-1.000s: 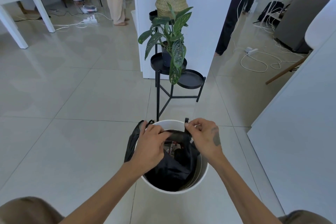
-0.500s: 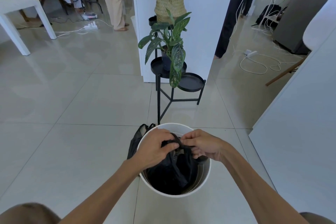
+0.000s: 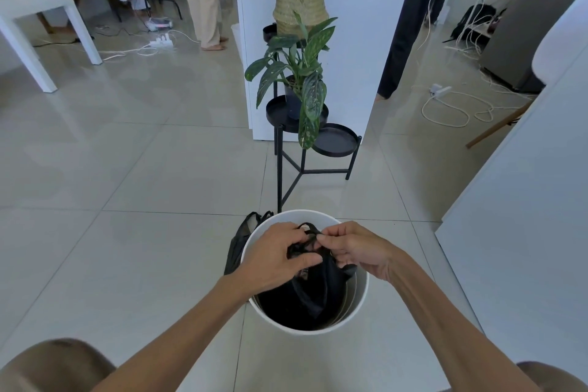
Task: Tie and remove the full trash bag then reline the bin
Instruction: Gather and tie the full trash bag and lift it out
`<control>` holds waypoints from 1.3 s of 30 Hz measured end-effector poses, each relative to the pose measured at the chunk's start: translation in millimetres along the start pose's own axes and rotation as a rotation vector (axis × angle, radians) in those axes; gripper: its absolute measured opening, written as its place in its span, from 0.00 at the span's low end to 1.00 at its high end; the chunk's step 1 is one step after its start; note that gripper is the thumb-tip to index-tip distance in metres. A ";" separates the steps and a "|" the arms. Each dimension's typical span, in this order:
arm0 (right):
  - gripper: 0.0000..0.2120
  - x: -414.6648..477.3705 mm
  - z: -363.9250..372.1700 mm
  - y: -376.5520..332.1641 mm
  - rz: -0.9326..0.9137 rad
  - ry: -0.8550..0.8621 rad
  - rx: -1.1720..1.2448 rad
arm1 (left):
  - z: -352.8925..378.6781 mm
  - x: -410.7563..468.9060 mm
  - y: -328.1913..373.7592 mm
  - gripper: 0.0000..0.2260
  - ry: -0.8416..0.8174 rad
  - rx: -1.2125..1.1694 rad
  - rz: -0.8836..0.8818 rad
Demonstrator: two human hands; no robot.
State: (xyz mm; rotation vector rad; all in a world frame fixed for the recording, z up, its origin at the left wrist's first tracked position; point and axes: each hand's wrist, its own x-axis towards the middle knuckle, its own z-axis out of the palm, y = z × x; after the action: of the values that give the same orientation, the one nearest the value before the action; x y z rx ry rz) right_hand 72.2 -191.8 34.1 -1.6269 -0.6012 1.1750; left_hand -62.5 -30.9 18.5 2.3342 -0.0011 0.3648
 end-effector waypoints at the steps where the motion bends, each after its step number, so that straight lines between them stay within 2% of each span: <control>1: 0.09 -0.6 0.1 -0.6 0.005 -0.011 0.010 | 0.1 0.3 -0.3 0.10 0.014 0.013 0.005; 5: 0.10 -5.5 -3.2 -6.6 0.009 0.024 -0.092 | -8.0 0.9 -4.8 0.09 0.000 -0.006 0.030; 8: 0.08 -12.8 -11.8 -13.8 0.003 0.106 -0.341 | -23.1 -0.5 -9.2 0.09 -0.036 -0.056 -0.109; 10: 0.08 -16.7 -14.9 -15.4 -0.017 0.120 -0.405 | -31.9 -2.2 -9.5 0.10 -0.057 -0.203 -0.257; 12: 0.11 -19.1 -13.3 -12.8 -0.056 0.166 -0.338 | -35.6 -1.4 -7.8 0.15 -0.029 -0.491 -0.341; 15: 0.15 -18.2 -4.5 -1.7 -0.163 0.294 0.047 | -30.7 0.1 -5.7 0.17 0.187 -0.943 -0.458; 17: 0.15 -17.1 1.5 3.3 -0.188 0.361 0.379 | -24.2 -1.2 -8.8 0.17 0.349 -1.132 -0.551; 19: 0.19 -15.5 5.9 3.3 -0.190 0.357 0.582 | -20.2 -3.3 -12.4 0.15 0.410 -1.325 -0.604; 21: 0.22 -13.7 9.0 -0.5 -0.184 0.308 0.803 | -20.4 -3.8 -15.0 0.12 0.441 -1.530 -0.605; 24: 0.22 -9.5 12.4 -5.4 -0.192 0.269 1.165 | -22.7 0.6 -16.6 0.17 0.544 -1.822 -0.561; 27: 0.23 -4.7 14.1 -13.1 -0.229 0.267 1.360 | -25.7 7.1 -13.9 0.19 0.649 -2.014 -0.483; 31: 0.21 3.8 5.9 -20.9 -0.225 0.352 1.422 | -34.6 19.3 -14.3 0.19 0.636 -1.950 -0.547; 36: 0.20 9.1 -15.7 -14.4 -0.157 0.472 1.251 | -52.7 27.1 -25.7 0.20 0.561 -1.361 -0.648; 39: 0.20 5.5 -29.6 -0.1 -0.134 0.558 1.139 | -69.8 16.9 -47.9 0.18 0.613 -1.163 -0.663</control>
State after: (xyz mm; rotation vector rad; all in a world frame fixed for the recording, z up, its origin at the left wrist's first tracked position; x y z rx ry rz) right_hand 101.1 -200.0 32.8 -0.8111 0.3086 0.6645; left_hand -59.2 53.4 36.5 0.9322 0.6547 0.5267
